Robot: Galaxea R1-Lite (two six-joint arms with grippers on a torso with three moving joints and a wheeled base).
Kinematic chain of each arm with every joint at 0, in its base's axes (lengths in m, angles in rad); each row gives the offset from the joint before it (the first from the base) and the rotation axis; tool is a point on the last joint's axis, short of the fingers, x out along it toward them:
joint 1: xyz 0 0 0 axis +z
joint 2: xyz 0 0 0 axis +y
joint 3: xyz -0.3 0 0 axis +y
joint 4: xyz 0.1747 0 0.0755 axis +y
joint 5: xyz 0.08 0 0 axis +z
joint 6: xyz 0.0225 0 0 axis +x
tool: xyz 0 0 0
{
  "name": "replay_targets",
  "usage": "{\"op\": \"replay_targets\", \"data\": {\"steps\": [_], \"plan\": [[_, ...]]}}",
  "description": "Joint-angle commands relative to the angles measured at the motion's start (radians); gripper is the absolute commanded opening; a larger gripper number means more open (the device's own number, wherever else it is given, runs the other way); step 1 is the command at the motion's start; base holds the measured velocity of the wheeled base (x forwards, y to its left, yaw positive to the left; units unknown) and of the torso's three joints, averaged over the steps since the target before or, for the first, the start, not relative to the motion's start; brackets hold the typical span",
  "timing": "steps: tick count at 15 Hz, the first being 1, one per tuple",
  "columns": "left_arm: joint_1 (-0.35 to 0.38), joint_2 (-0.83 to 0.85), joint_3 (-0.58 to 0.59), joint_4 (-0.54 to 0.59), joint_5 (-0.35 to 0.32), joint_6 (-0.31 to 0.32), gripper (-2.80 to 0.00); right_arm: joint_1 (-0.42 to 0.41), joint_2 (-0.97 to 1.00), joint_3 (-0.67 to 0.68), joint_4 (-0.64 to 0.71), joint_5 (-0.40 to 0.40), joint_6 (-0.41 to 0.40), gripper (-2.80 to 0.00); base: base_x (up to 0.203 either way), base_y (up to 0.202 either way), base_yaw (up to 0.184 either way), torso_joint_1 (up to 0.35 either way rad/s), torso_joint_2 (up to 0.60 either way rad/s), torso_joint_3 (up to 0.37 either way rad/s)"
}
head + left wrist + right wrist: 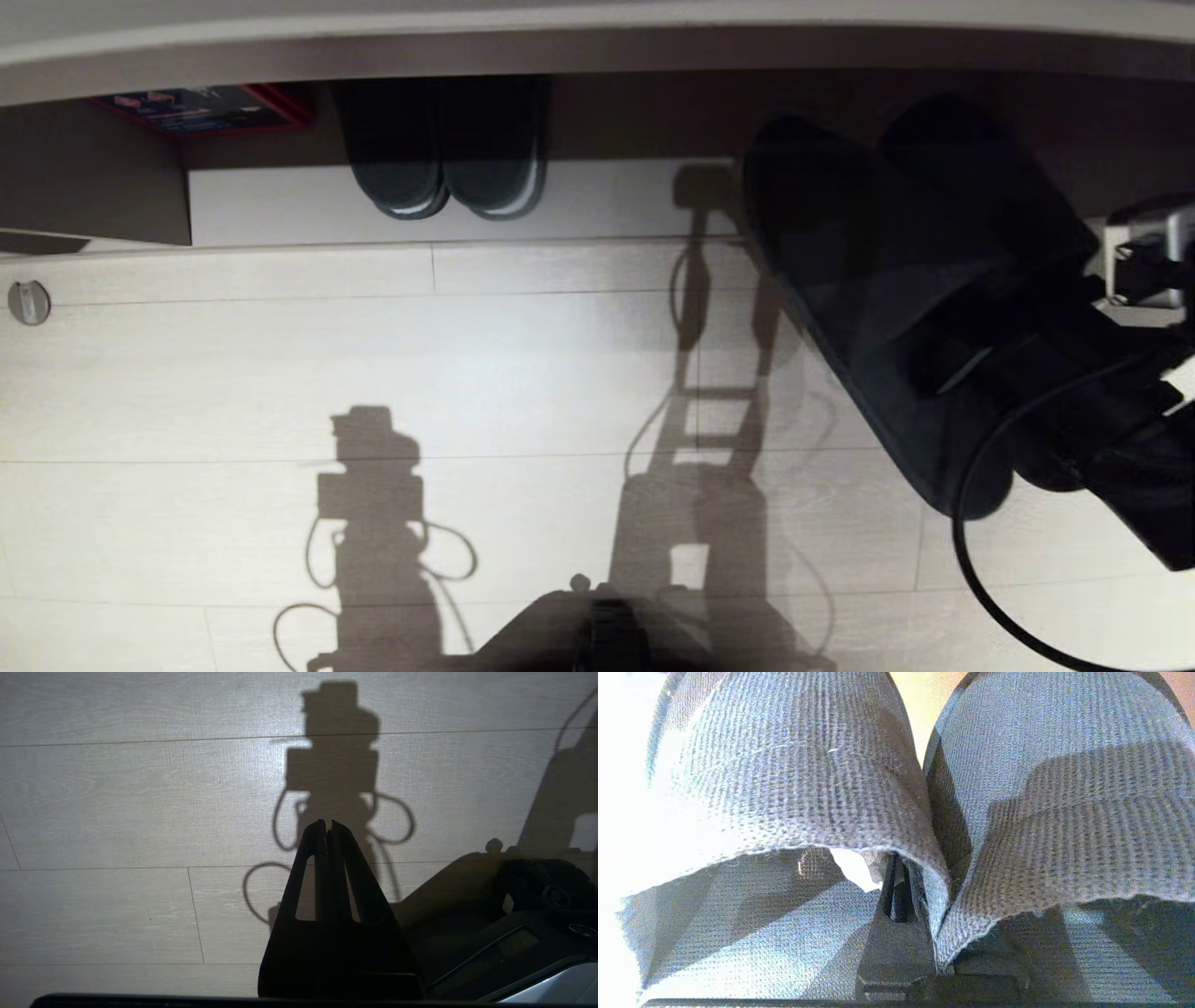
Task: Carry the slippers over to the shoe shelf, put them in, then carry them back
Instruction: Place the slippers on the floor
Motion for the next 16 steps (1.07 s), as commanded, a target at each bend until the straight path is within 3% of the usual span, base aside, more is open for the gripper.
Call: {"op": "replay_targets", "data": {"steps": [1, 8, 13, 16], "plan": [[0.0, 0.0, 0.0, 0.0, 0.0, -0.001, -2.8, 0.014, -0.185, 0.06, 0.051, -0.01, -0.001, -2.8, 0.0, 0.0, 0.0, 0.0, 0.0, 0.0], [0.001, 0.0, 0.002, 0.0, 0.0, -0.001, -2.8, -0.027, -0.733, 0.147, 0.666, -0.02, 0.027, -2.8, 0.0, 0.0, 0.0, 0.0, 0.0, 0.0], [0.0, 0.0, 0.001, 0.0, 0.0, 0.001, -2.8, -0.227, -0.957, 0.137, 0.953, 0.061, 0.103, -2.8, 0.0, 0.0, 0.0, 0.0, 0.0, 0.0], [0.0, 0.0, 0.001, 0.0, 0.0, 0.001, -2.8, -0.332, -1.041, 0.133, 1.015, 0.118, 0.152, -2.8, 0.0, 0.0, 0.0, 0.0, 0.0, 0.0]]}}
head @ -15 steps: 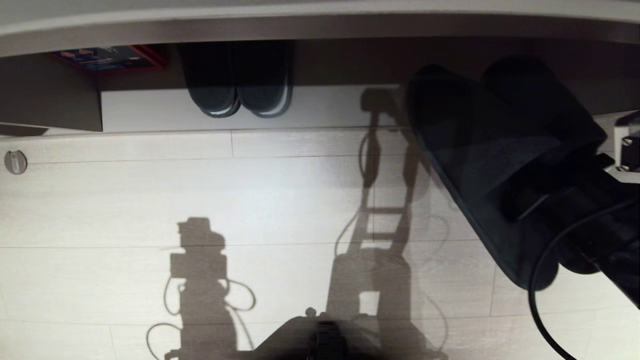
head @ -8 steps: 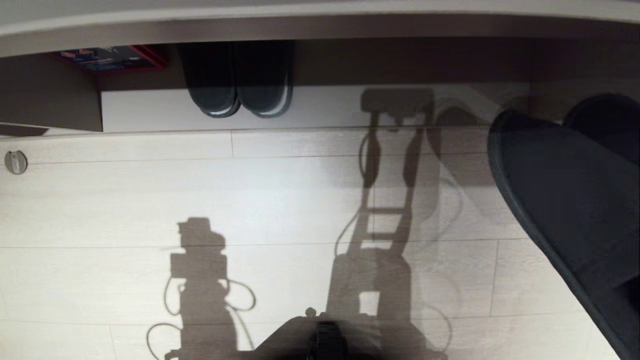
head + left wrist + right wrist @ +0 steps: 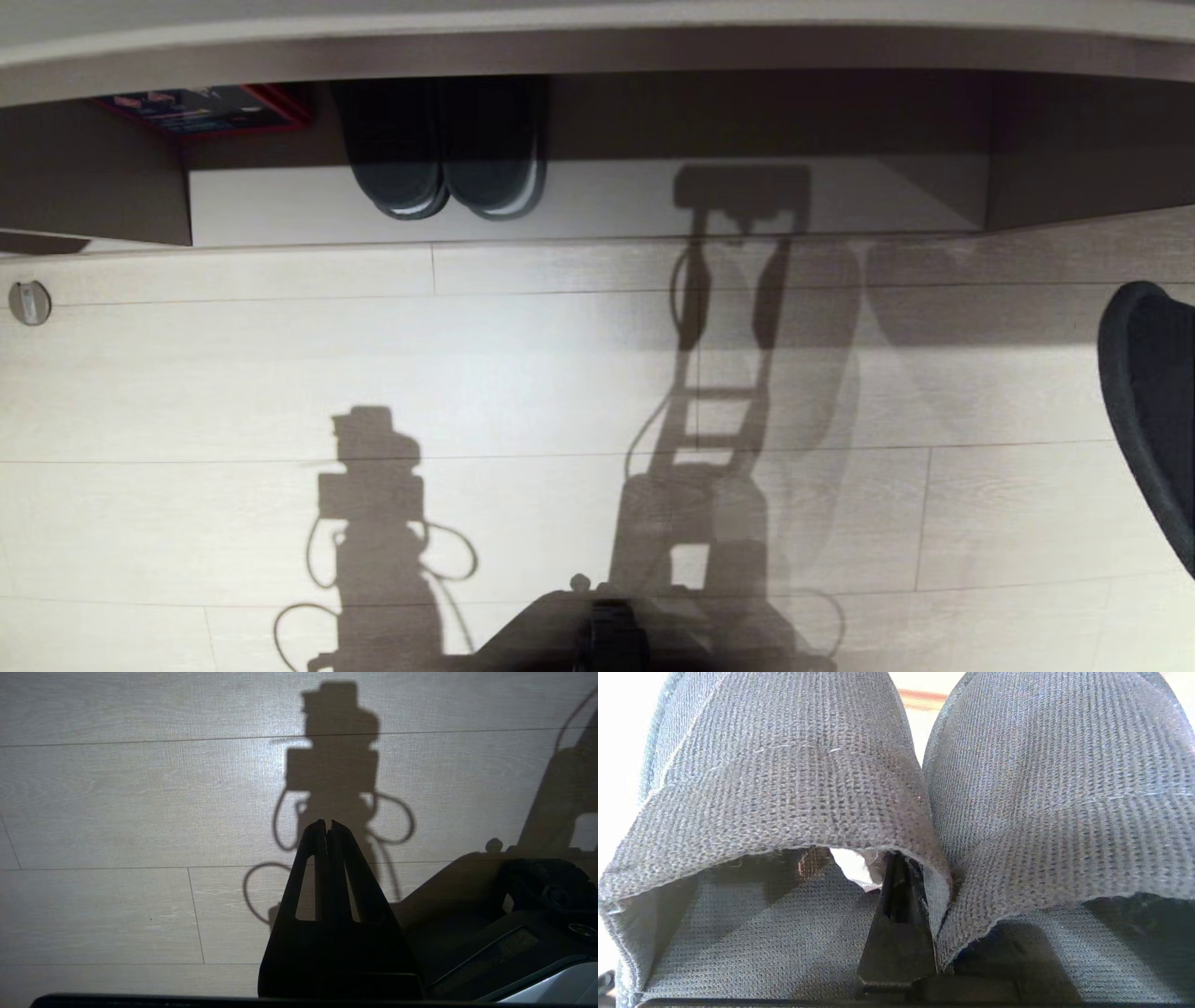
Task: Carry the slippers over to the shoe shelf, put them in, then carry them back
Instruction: Place the slippers on the floor
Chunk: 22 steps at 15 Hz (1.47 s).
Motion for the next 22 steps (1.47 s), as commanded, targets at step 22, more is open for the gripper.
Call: {"op": "replay_targets", "data": {"steps": [22], "plan": [[0.0, 0.0, 0.001, 0.0, -0.001, -0.002, -2.8, -0.102, -0.446, 0.308, 0.344, -0.052, -0.008, -2.8, 0.0, 0.0, 0.0, 0.0, 0.0, 0.0]]}}
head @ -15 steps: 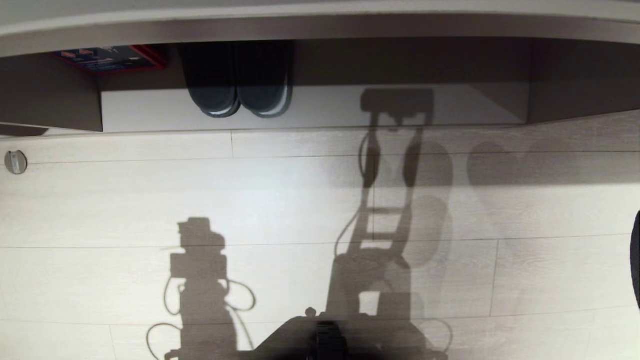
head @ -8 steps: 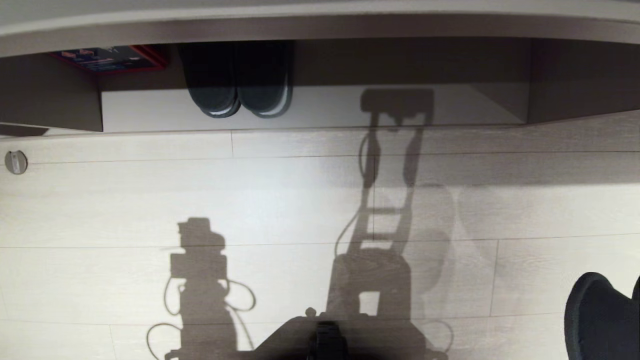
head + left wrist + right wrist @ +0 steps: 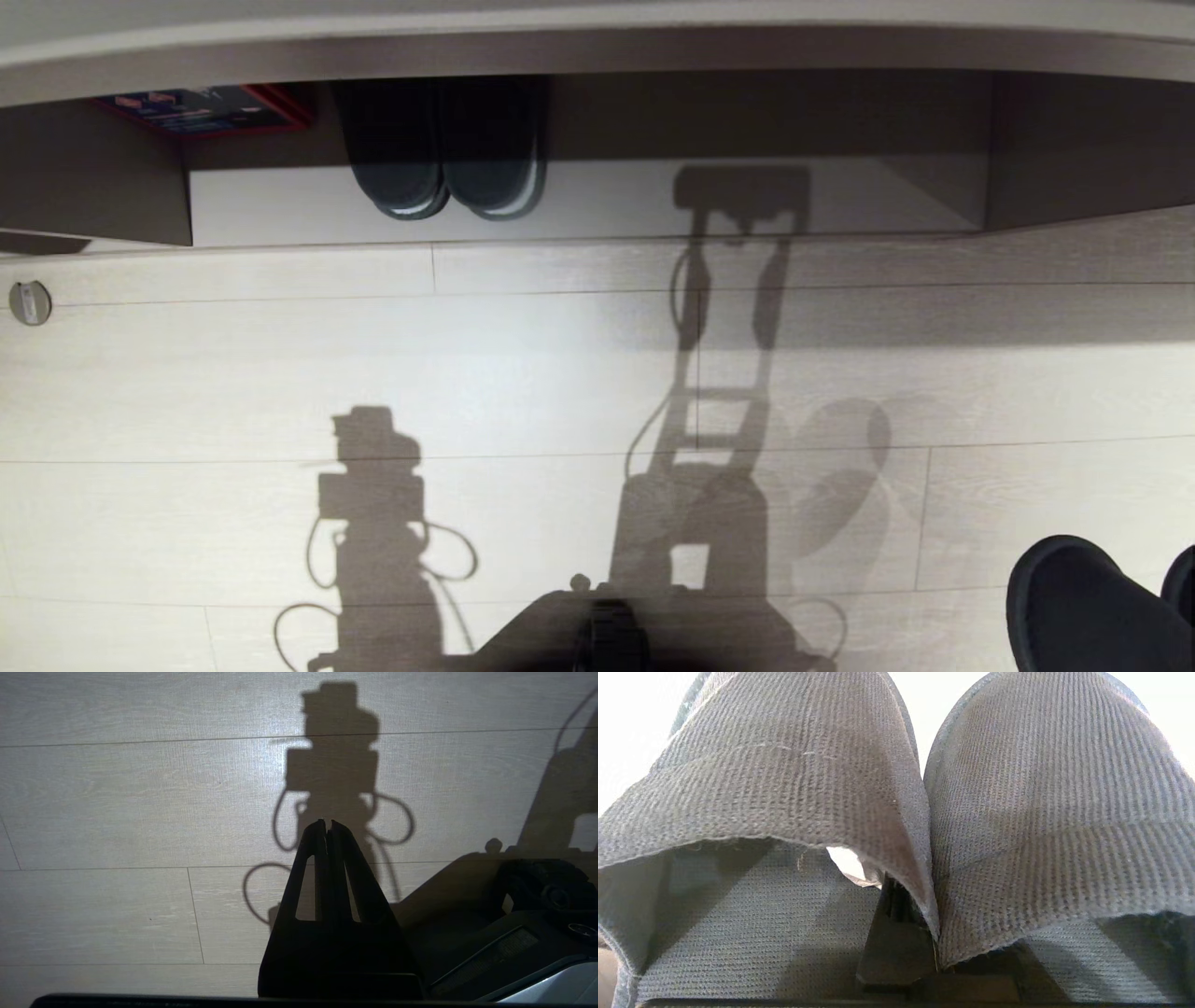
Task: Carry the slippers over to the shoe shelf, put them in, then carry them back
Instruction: Place the slippers on the floor
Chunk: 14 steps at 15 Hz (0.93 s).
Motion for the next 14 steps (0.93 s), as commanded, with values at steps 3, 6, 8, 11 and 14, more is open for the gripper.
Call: {"op": "replay_targets", "data": {"steps": [3, 6, 8, 11, 14], "plan": [[0.0, 0.0, 0.0, 0.0, 0.002, -0.001, -2.8, 0.0, 0.004, 0.002, 0.01, -0.002, 0.004, -2.8, 0.0, 0.0, 0.0, 0.001, 0.0, 0.011], [0.0, 0.0, 0.002, 0.0, 0.002, -0.001, -2.8, 0.001, 0.002, 0.002, 0.009, -0.008, 0.064, -2.8, 0.0, 0.0, 0.0, 0.002, 0.0, 0.16], [0.0, 0.0, 0.0, 0.0, 0.001, -0.001, -2.8, 0.002, 0.002, 0.002, 0.007, -0.011, 0.081, -2.8, 0.0, 0.0, 0.0, 0.002, 0.0, 0.196], [0.001, 0.0, 0.001, 0.0, 0.001, -0.001, -2.8, 0.001, 0.002, 0.002, 0.007, -0.011, 0.081, -2.8, 0.0, 0.0, 0.0, 0.001, 0.0, 0.199], [0.0, 0.0, 0.002, 0.0, 0.002, -0.004, -2.8, 0.002, 0.002, 0.002, 0.007, -0.011, 0.081, -2.8, 0.0, 0.0, 0.0, 0.002, 0.0, 0.2]]}}
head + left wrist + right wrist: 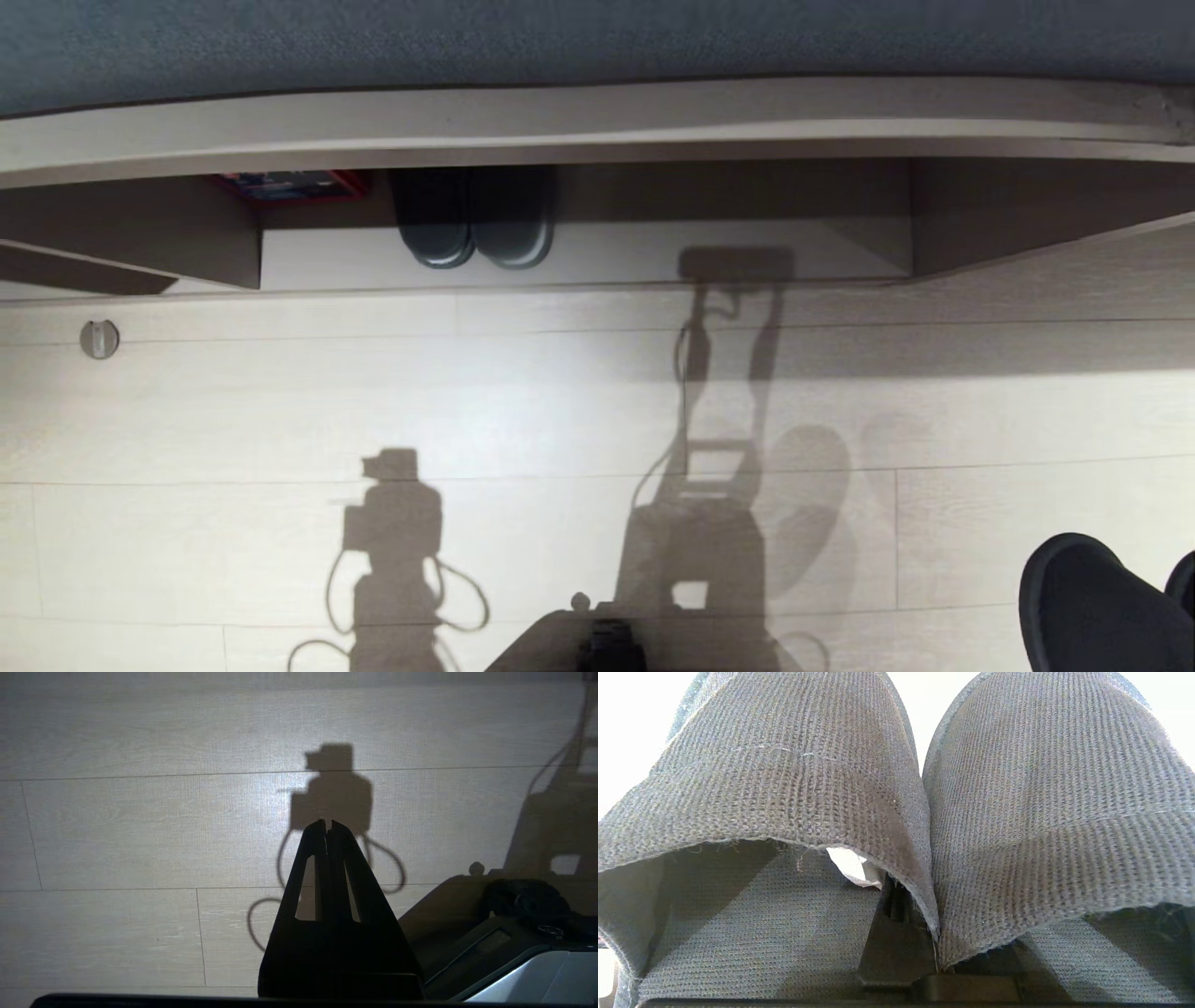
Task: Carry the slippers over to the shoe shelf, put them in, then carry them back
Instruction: Place the slippers on the floor
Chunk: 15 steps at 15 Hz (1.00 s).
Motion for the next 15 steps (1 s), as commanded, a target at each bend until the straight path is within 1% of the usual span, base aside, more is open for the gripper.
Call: {"op": "replay_targets", "data": {"steps": [1, 15], "plan": [[0.0, 0.0, 0.002, 0.0, 0.0, -0.001, -2.8, 0.0, 0.002, 0.0, 0.0, 0.0, 0.0, -2.8, 0.0, 0.0, 0.0, 0.002, 0.0, 0.198], [0.0, 0.0, 0.0, -0.002, 0.0, -0.007, -2.8, 0.0, 0.002, 0.0, 0.0, 0.0, 0.0, -2.8, 0.0, 0.0, 0.0, 0.003, 0.0, 0.203]]}}
